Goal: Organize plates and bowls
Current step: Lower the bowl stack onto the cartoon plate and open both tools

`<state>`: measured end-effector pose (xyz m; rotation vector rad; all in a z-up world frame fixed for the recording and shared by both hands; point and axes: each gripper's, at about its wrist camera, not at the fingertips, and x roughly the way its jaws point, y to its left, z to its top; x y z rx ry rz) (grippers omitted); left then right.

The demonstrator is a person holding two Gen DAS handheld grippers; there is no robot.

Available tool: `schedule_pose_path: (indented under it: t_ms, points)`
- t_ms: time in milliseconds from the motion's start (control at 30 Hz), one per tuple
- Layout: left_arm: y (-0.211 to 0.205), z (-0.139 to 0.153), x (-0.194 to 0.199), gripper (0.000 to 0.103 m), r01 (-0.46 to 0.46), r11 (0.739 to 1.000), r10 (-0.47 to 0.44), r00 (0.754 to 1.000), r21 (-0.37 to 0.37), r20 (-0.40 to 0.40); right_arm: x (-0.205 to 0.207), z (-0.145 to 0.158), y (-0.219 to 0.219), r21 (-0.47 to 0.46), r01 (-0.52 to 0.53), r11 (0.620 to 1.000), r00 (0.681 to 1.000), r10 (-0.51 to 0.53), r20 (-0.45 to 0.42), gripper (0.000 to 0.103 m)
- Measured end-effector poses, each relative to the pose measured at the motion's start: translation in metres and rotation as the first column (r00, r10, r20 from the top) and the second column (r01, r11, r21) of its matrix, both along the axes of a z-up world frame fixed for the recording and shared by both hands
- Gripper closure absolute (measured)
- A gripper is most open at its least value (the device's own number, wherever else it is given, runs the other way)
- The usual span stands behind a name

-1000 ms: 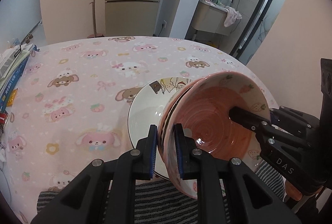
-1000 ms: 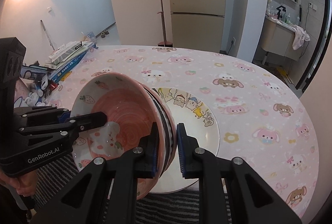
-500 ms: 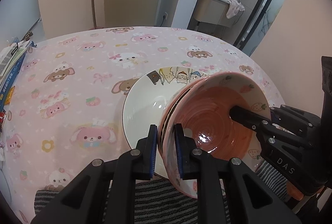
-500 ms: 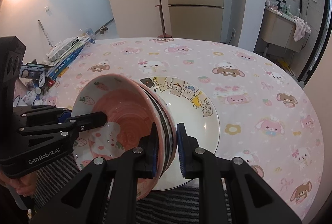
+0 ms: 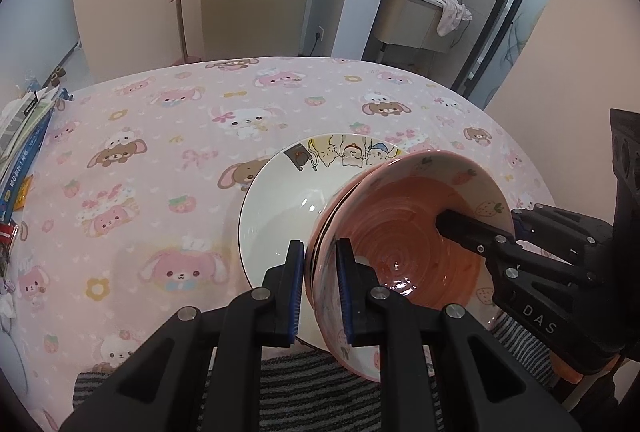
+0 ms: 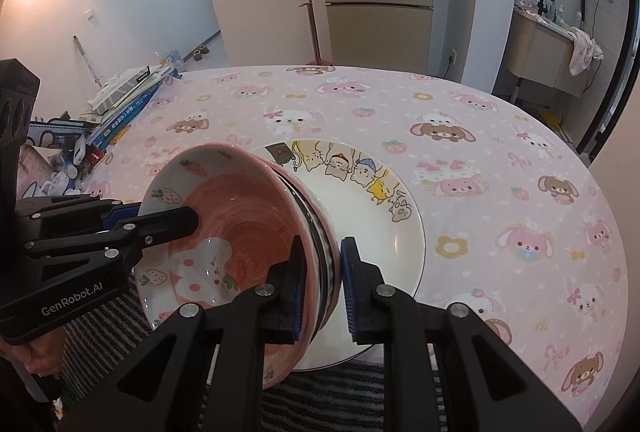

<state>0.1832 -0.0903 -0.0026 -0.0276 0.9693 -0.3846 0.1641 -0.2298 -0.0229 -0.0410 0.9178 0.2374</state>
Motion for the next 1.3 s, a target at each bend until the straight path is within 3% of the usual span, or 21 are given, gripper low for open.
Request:
schedule_pose_path:
  t_ms: [333, 600, 1300]
  points:
    - [-0.004, 0.001, 0.007, 0.086, -0.020, 1.000, 0.019, 0.999, 0.014, 0.031, 0.015, 0.000, 0.002, -0.028, -0.012, 1.000, 1.000, 0.012, -0.002, 0.087]
    - [-0.011, 0.000, 0.019, 0.086, -0.040, 0.998, 0.038, 0.998, 0.053, 0.042, 0.030, -0.002, -0.003, 0.001, 0.004, 1.000, 1.000, -0.004, -0.010, 0.086]
    - [-0.014, -0.009, 0.040, 0.086, -0.086, 0.995, 0.081, 0.993, 0.052, 0.080, 0.063, -0.011, -0.008, 0.026, 0.012, 1.000, 0.998, -0.011, -0.058, 0.086]
